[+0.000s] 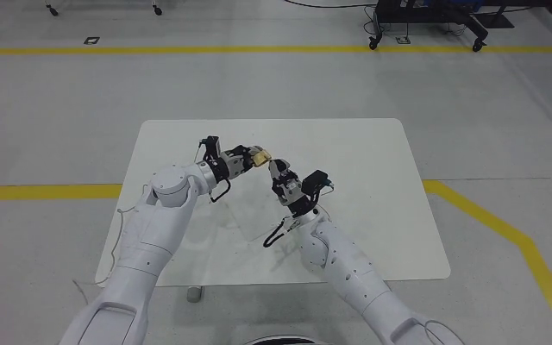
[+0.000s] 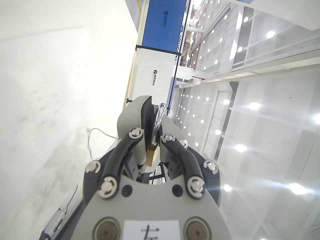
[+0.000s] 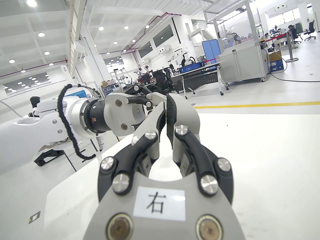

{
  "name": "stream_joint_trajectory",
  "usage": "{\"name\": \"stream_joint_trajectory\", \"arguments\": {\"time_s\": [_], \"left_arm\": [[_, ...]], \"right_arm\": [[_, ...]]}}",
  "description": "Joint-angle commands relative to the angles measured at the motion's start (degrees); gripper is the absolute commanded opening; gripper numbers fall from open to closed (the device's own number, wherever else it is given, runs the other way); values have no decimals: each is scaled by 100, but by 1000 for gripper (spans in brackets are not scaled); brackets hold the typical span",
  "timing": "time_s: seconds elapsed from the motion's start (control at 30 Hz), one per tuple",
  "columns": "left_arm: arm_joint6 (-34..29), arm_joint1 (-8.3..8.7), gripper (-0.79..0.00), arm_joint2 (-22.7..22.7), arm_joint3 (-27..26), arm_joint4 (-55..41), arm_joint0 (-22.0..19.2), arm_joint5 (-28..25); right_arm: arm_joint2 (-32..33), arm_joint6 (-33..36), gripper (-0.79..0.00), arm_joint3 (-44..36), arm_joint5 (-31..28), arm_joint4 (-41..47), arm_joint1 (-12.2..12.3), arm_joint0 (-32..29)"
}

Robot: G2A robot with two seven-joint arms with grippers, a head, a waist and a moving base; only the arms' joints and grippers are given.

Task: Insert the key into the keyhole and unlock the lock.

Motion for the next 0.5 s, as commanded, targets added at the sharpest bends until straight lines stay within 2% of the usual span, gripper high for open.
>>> {"name": "stream_joint_trajectory", "arguments": {"time_s": [0.0,0.27,0.37,0.47], "left_arm": [[7,1,-785,1,-3,-18,-1,-19],[23,20,-785,-27,-43,-49,25,-114],[58,34,-785,-64,-93,-15,60,-283],[153,57,-785,-157,-137,43,118,-637]], "right_arm": [[0,39,-785,17,12,5,-1,4],[22,246,-785,16,-100,141,1,-17],[127,500,-785,-45,-775,748,15,-85],[326,1376,-785,-96,-1875,1986,61,-201]]}}
